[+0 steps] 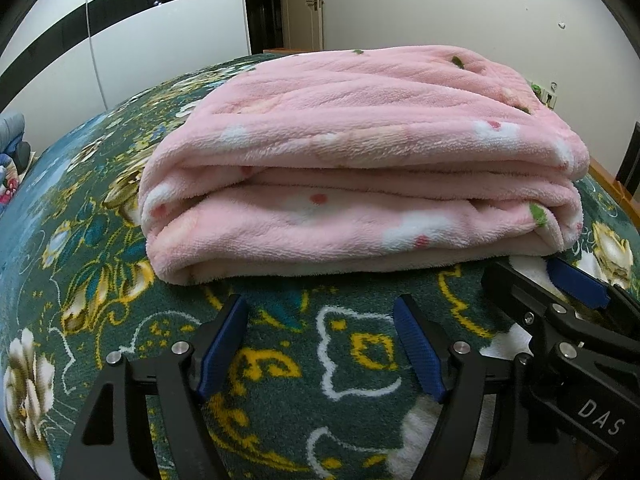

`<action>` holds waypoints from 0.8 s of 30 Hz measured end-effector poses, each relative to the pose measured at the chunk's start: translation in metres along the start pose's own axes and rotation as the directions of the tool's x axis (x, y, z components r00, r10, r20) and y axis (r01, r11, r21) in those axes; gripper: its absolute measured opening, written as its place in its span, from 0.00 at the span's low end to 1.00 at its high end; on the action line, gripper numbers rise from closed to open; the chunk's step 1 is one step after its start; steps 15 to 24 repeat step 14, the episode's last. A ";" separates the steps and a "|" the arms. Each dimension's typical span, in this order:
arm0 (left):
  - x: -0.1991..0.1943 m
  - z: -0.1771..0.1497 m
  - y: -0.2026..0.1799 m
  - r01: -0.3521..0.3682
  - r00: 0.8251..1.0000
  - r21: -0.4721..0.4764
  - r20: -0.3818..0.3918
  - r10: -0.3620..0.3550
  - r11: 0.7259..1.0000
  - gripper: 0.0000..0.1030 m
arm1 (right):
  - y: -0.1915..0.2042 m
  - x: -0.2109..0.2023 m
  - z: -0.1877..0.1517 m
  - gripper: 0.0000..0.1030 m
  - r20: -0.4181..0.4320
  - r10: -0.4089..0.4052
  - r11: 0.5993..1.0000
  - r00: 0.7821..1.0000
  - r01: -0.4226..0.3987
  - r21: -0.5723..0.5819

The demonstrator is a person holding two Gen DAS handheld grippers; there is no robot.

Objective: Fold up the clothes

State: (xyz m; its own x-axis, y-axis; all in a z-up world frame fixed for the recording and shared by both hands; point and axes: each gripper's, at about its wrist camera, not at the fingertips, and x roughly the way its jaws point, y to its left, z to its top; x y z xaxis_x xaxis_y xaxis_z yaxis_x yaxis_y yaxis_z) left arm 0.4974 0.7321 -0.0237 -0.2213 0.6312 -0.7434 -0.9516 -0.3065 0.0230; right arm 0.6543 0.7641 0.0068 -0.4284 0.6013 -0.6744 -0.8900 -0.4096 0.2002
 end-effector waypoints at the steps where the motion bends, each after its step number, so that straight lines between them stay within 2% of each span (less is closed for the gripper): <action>1: 0.001 0.000 0.001 0.000 1.000 0.000 0.000 0.000 1.000 0.75 | 0.000 0.000 0.000 0.80 0.000 0.000 1.000 1.000 0.000 0.000; 24: 0.002 0.001 0.003 0.001 1.000 0.001 0.000 -0.001 1.000 0.75 | 0.001 0.001 0.001 0.80 -0.001 0.001 1.000 1.000 -0.001 0.000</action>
